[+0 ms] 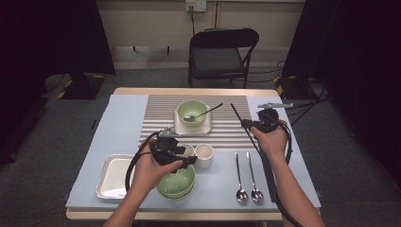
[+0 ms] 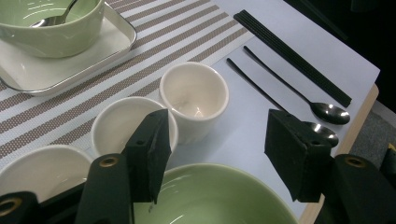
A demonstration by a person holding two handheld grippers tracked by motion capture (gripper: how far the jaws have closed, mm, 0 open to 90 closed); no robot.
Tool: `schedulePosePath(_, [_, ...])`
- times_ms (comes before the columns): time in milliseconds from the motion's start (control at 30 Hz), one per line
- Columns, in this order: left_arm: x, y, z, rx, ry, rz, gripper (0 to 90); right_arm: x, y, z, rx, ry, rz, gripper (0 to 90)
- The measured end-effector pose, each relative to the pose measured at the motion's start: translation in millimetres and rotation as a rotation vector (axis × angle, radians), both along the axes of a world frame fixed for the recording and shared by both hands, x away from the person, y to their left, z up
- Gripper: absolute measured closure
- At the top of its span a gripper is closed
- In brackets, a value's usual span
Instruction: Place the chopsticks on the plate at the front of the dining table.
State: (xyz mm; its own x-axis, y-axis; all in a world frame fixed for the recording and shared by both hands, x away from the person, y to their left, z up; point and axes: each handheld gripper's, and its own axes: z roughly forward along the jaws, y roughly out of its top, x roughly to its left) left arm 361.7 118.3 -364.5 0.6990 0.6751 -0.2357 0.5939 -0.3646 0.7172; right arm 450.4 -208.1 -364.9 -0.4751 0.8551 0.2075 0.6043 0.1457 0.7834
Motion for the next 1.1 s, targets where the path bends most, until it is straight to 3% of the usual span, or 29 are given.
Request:
schedulePosePath(467, [2.2, -7.3, -0.5, -0.025, 0.0, 0.01, 40.4, 1.3, 12.4, 1.2, 0.012, 0.003, 0.015, 86.1])
schedulePosePath(1100, [5.3, -19.5, -2.4, -0.012, 0.005, 0.007, 40.7, 0.3, 26.7, 4.0, 0.011, -0.006, 0.048, 86.1])
